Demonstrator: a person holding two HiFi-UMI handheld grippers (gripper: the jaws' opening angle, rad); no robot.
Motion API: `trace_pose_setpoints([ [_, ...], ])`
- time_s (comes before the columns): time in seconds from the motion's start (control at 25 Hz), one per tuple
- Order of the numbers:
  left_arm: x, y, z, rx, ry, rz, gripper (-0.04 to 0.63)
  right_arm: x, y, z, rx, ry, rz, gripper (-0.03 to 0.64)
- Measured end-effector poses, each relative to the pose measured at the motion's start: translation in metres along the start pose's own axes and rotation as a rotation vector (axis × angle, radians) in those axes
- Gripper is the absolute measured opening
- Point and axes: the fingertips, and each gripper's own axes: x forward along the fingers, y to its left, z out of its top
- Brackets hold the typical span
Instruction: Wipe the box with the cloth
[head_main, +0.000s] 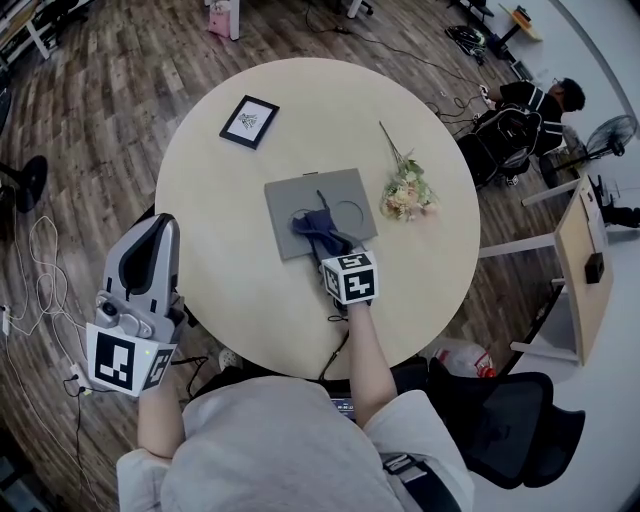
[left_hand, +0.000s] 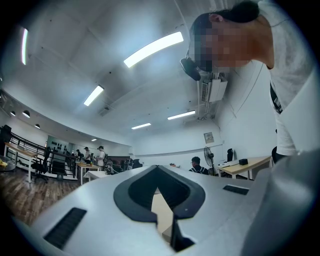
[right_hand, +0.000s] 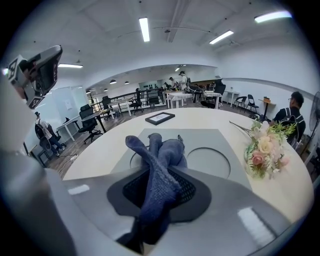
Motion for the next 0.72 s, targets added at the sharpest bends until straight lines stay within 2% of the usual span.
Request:
trace_pose_setpoints([
  [0.4,0.007,-0.004,-0.002,-0.006,0.005,-0.011,0.003,-0.02,-0.071,-0.006,0.09,-0.029,-0.146,0.091],
  [0.72,0.01,-0.009,-0.004,-0.002,0.011,-0.003,0.003,-0.027,-0.098,-0.007,0.094,-0.034,-0.179,0.091],
])
